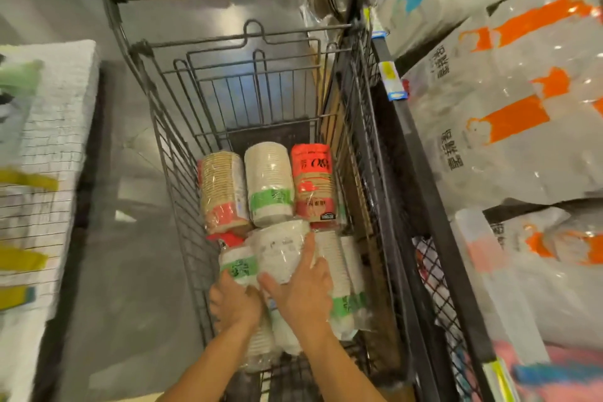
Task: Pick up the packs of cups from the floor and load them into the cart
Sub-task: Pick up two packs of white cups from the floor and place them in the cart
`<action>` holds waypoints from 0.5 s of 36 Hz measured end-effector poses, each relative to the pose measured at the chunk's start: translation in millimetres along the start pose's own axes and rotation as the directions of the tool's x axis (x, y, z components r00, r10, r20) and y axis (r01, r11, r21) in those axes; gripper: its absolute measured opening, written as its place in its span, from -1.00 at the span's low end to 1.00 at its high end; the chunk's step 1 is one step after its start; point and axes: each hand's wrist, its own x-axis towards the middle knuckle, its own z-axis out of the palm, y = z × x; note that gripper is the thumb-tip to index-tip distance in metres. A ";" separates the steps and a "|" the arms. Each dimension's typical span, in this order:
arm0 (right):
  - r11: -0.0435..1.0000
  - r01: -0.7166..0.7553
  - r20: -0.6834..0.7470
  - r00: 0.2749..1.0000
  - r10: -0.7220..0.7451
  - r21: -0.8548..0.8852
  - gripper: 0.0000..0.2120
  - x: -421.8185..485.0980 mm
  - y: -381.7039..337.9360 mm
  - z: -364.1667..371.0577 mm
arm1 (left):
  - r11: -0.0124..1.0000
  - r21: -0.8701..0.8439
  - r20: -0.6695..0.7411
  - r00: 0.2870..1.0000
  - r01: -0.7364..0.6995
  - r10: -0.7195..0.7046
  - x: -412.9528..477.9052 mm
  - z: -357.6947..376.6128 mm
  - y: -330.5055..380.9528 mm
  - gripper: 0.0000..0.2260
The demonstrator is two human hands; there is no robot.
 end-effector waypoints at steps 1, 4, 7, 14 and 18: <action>1.000 0.006 0.022 1.000 -0.006 0.001 0.20 0.6 1.0 -2.0 | 1.000 -0.014 0.008 1.000 -0.009 0.009 -3.9 -3.6 2.9 -0.53; 1.000 0.023 0.066 0.997 -0.025 0.020 0.22 -2.8 5.1 -13.7 | 0.997 -0.020 0.057 0.996 -0.071 0.072 -12.7 -16.2 6.9 -0.56; 0.998 0.058 0.051 0.997 -0.060 0.026 0.19 -10.8 8.7 -32.6 | 0.985 0.021 0.120 0.979 -0.169 0.165 -21.5 -33.9 11.3 -0.53; 0.971 0.227 -0.048 0.972 -0.231 -0.068 -0.30 -19.4 -12.8 -112.8 | 0.831 0.163 0.215 0.841 -0.533 0.497 -54.0 -92.9 66.4 -0.69; 0.945 0.287 -0.146 0.940 -0.309 -0.156 -0.49 -37.2 -35.9 -171.9 | 0.654 0.329 0.240 0.730 -0.682 0.640 -97.0 -132.9 120.3 -0.57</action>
